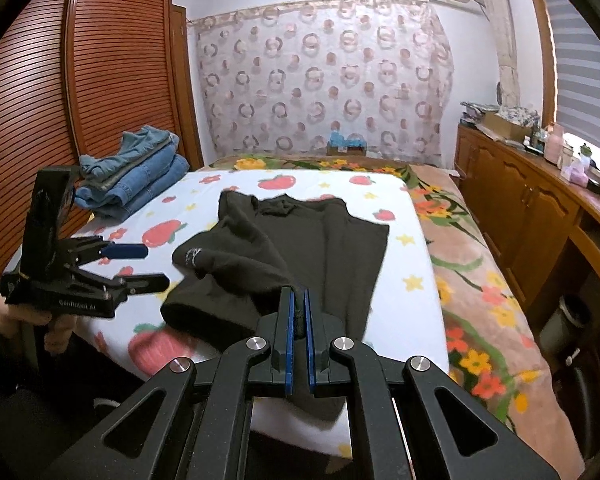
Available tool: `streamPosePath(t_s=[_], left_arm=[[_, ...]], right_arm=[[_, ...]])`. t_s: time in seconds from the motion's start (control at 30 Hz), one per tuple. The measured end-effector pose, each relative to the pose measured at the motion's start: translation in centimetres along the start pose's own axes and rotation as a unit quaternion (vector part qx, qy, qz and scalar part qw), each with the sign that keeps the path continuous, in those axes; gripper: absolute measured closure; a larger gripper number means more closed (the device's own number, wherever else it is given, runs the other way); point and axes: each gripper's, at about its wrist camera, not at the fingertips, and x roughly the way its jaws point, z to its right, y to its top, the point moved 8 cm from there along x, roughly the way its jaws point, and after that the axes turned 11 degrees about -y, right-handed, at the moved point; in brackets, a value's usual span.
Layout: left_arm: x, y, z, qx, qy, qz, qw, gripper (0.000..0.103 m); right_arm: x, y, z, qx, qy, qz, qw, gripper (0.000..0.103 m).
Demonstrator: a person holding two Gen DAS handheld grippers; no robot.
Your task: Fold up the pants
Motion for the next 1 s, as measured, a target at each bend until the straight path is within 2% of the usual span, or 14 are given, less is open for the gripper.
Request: streamPosePath(t_s=[0.43, 0.7, 0.93, 1.0], left_arm=[[0.4, -0.5, 0.1, -0.003, -0.001, -0.008, 1.0, 0.02], [0.3, -0.6, -0.2, -0.005, -0.001, -0.007, 1.0, 0.02], [0.1, -0.4, -0.5, -0.008, 0.004, -0.006, 0.9999, 0.02], [0.0, -0.3, -0.6, -0.01, 0.005, -0.004, 0.9999, 0.02]], right_arm=[[3.1, -2.1, 0.7, 0.015, -0.018, -0.071, 0.997, 0.098], [2.5, -1.1, 1.2, 0.02, -0.028, -0.064, 0.997, 0.098], [3.1, -2.7, 0.9, 0.027, -0.019, -0.075, 0.997, 0.098], [3.1, -2.7, 0.9, 0.026, -0.02, -0.076, 0.997, 0.094]])
